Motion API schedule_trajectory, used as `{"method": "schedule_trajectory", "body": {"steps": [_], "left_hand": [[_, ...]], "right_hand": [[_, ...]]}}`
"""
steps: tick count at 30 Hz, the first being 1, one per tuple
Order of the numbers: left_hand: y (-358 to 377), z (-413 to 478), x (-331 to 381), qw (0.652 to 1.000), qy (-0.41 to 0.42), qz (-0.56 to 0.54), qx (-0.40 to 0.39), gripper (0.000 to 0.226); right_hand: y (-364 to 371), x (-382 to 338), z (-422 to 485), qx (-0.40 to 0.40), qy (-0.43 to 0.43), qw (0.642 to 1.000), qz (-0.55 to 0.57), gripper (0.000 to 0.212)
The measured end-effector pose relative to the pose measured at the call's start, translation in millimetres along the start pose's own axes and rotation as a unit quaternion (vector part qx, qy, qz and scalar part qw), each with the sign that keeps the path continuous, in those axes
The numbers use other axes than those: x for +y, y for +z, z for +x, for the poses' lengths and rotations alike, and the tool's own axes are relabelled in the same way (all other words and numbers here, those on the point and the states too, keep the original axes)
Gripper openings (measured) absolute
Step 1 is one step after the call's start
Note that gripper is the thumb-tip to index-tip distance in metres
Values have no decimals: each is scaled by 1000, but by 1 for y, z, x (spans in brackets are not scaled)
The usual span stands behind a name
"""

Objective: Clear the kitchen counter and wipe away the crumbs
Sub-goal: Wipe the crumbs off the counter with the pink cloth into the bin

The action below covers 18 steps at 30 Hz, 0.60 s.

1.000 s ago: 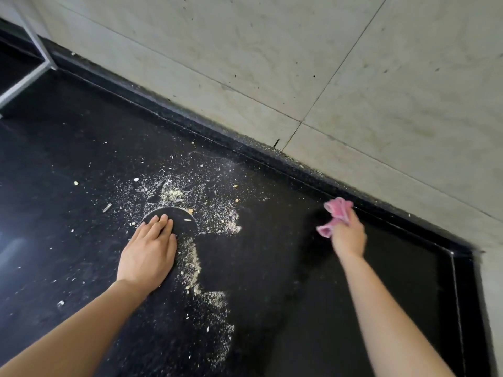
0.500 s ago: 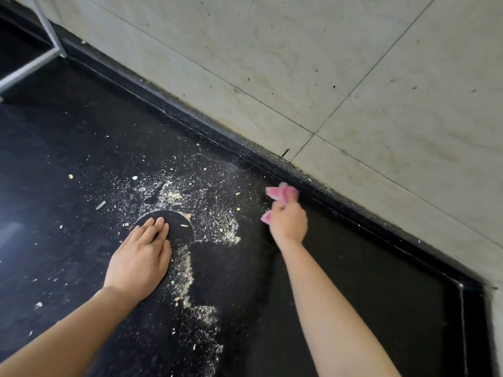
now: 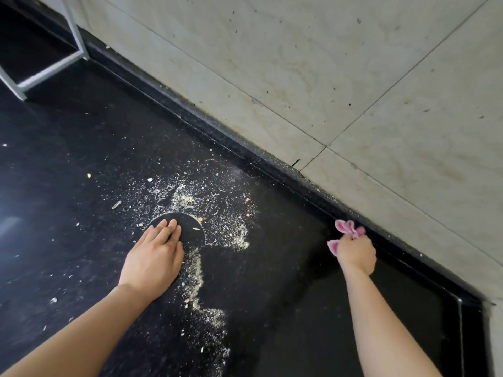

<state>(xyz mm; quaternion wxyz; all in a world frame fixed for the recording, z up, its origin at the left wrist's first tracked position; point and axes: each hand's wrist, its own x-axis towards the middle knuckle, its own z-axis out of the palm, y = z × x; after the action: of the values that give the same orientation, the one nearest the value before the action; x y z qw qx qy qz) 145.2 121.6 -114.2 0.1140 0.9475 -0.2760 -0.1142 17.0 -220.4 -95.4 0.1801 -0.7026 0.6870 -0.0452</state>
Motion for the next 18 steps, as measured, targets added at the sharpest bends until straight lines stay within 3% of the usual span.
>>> {"method": "schedule_trajectory", "body": {"steps": [3,6,9,12,14,16,18], "left_hand": [[1,1,-2,1000,4,5,-1,58],[3,3,-3,1000,-4,0,-1,59],[3,4,-4,1000,-5,3,1,58],[1,4,-2,1000,-3,12,-7,58],[0,3,-2,1000,0,14,-11,59],[0,3,-2,1000,1,13,-13,59],[-1,3,-2,1000,3,17,-8,58]], "right_hand": [[15,-19,3,-23,109,991,69,32],[42,-58,-13,-7,102,990,100,43],[65,-87,-52,-40,-43,996,64,38],[75,-109,-81,-163,-244,956,26,44],[73,-123,-88,-242,-276,928,57,45],[67,-123,-84,-213,-292,925,118,43],[58,-109,-73,-113,-288,938,154,41]]}}
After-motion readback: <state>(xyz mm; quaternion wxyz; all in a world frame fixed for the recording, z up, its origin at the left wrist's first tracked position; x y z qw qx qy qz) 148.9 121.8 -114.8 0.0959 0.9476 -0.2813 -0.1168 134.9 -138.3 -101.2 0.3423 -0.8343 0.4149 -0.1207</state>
